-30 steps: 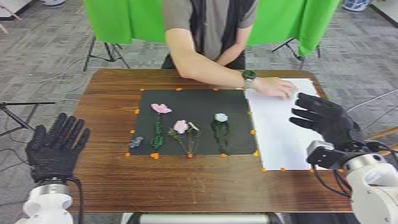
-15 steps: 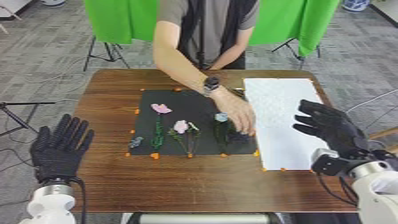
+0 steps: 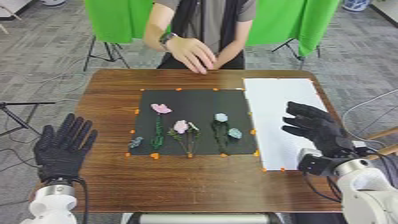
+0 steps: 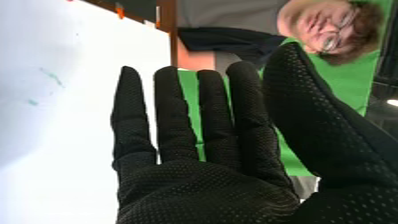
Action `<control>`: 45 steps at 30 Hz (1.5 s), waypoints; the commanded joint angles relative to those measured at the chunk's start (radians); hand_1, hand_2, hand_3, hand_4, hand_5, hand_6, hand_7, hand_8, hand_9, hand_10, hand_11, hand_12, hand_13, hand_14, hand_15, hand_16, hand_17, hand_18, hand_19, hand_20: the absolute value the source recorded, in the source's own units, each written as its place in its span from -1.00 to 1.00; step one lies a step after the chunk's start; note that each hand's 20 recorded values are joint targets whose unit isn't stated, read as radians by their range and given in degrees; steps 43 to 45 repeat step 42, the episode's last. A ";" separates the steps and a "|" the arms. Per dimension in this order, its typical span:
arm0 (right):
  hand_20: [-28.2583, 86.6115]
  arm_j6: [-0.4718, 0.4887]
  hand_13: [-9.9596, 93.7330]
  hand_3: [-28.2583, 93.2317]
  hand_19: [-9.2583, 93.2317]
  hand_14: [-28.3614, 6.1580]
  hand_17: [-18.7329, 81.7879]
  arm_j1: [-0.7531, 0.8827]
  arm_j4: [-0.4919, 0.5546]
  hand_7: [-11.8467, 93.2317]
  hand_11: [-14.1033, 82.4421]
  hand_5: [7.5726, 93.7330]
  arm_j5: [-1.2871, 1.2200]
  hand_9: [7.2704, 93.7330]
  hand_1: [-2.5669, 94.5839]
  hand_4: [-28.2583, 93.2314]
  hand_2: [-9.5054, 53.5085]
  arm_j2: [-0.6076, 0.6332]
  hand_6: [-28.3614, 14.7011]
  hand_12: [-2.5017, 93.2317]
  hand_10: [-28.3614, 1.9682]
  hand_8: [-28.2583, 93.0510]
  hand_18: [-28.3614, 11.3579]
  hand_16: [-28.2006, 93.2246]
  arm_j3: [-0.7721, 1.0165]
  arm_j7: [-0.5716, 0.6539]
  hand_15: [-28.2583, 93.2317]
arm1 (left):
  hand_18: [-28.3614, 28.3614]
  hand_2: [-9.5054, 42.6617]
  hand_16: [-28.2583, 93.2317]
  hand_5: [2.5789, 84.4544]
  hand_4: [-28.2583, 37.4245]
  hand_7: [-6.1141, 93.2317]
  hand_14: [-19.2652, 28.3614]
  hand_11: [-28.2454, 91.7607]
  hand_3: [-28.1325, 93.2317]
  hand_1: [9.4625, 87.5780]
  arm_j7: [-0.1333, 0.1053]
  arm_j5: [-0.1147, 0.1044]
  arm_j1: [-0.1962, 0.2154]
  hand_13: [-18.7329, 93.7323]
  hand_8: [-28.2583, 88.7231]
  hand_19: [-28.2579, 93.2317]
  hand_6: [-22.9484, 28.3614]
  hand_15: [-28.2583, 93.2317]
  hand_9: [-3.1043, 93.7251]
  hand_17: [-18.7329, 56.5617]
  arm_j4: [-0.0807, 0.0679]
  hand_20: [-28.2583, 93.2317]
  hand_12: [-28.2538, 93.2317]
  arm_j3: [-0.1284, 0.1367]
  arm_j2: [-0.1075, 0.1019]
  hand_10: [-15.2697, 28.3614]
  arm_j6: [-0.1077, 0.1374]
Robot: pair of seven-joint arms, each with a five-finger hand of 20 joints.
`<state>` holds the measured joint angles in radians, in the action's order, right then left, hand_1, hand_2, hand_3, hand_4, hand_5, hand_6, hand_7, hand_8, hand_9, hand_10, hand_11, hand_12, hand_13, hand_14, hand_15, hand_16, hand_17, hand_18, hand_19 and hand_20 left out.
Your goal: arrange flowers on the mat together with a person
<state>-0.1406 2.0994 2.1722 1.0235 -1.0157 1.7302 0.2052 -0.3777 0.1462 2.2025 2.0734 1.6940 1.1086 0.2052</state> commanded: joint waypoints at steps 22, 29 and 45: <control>-0.38 -0.053 -0.10 0.82 -0.27 0.27 -0.29 -0.024 -0.013 -0.36 -0.53 -0.09 -0.005 -0.12 -0.10 -1.00 -0.66 0.018 0.35 -0.76 0.33 -0.79 0.05 -0.49 -0.035 -0.012 -0.31 | 0.55 -0.07 -0.65 0.12 -1.00 -0.69 0.40 -0.27 0.68 -0.59 -0.024 0.005 0.009 -0.11 -0.68 0.10 0.20 -0.11 -0.06 -0.63 0.002 -0.39 -0.45 0.019 -0.017 0.31 0.005; -0.39 -0.053 -0.11 0.82 -0.27 0.27 -0.29 -0.031 -0.012 -0.36 -0.53 -0.09 -0.004 -0.12 -0.09 -1.00 -0.66 0.019 0.35 -0.76 0.34 -0.79 0.05 -0.50 -0.039 -0.016 -0.31 | 0.55 -0.07 -0.65 0.12 -1.00 -0.69 0.40 -0.27 0.68 -0.59 -0.029 0.003 0.009 -0.11 -0.68 0.10 0.20 -0.12 -0.06 -0.63 0.007 -0.39 -0.45 0.016 -0.017 0.30 0.000; -0.40 -0.065 -0.11 0.83 -0.26 0.26 -0.29 -0.019 -0.008 -0.37 -0.53 -0.09 -0.055 -0.12 -0.15 -1.00 -0.62 0.021 0.35 -0.76 0.33 -0.80 0.03 -0.51 -0.029 -0.031 -0.30 | 0.54 -0.04 -0.65 0.12 -1.00 -0.70 0.40 -0.25 0.66 -0.59 -0.004 0.011 0.012 -0.10 -0.68 0.10 0.21 -0.12 0.02 -0.63 0.009 -0.39 -0.44 0.017 -0.008 0.37 -0.019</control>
